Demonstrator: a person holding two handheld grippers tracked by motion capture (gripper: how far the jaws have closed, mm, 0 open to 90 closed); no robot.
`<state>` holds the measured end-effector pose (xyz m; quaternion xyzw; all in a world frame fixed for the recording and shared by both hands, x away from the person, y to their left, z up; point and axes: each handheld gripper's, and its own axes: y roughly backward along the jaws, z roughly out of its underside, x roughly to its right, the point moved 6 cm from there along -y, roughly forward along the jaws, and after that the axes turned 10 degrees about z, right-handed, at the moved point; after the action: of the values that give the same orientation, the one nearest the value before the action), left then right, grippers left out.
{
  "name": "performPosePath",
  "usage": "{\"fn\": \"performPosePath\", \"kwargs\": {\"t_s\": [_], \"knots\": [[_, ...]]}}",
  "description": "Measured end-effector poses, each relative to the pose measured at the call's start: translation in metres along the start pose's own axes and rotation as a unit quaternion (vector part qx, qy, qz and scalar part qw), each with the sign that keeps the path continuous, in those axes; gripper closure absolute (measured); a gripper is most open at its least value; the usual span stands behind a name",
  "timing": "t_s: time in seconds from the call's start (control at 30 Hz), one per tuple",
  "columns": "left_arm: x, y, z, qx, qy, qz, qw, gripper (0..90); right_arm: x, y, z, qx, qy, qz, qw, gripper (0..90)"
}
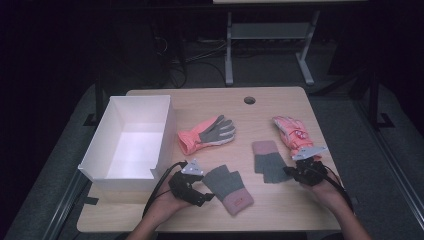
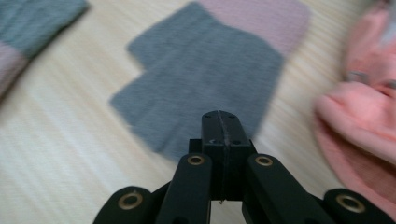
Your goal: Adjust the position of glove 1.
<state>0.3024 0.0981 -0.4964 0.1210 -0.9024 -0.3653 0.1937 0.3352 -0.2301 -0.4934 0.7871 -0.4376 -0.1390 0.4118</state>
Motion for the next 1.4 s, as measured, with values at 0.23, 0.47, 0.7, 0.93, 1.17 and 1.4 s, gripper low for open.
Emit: {"fn": "performPosePath", "kwargs": {"t_s": [0.23,0.47,0.7,0.93,1.17,1.4], "knots": [[0.0,0.001,0.0,0.002,0.002,0.0,1.0,20.4,0.007,-0.01,0.006,-0.021,0.004,0.005,0.9998,90.0],[0.001,0.0,-0.001,0.007,0.004,0.0,1.0,20.4,-0.007,-0.005,0.007,-0.026,0.01,-0.012,0.9995,90.0],[0.0,0.0,0.0,0.0,-0.001,0.0,1.0,20.4,-0.036,-0.006,-0.001,-0.024,0.035,-0.043,0.9982,90.0],[0.001,-0.001,0.0,-0.002,-0.001,0.002,1.0,20.4,-0.065,-0.014,-0.018,-0.018,0.064,-0.072,0.9952,90.0],[0.001,-0.001,0.0,-0.002,-0.002,0.003,1.0,20.4,-0.072,-0.017,-0.032,-0.002,0.072,-0.076,0.9945,90.0],[0.001,-0.002,-0.001,0.0,-0.001,0.002,1.0,20.4,-0.016,-0.019,-0.049,0.021,0.023,-0.002,0.9995,90.0]]}}
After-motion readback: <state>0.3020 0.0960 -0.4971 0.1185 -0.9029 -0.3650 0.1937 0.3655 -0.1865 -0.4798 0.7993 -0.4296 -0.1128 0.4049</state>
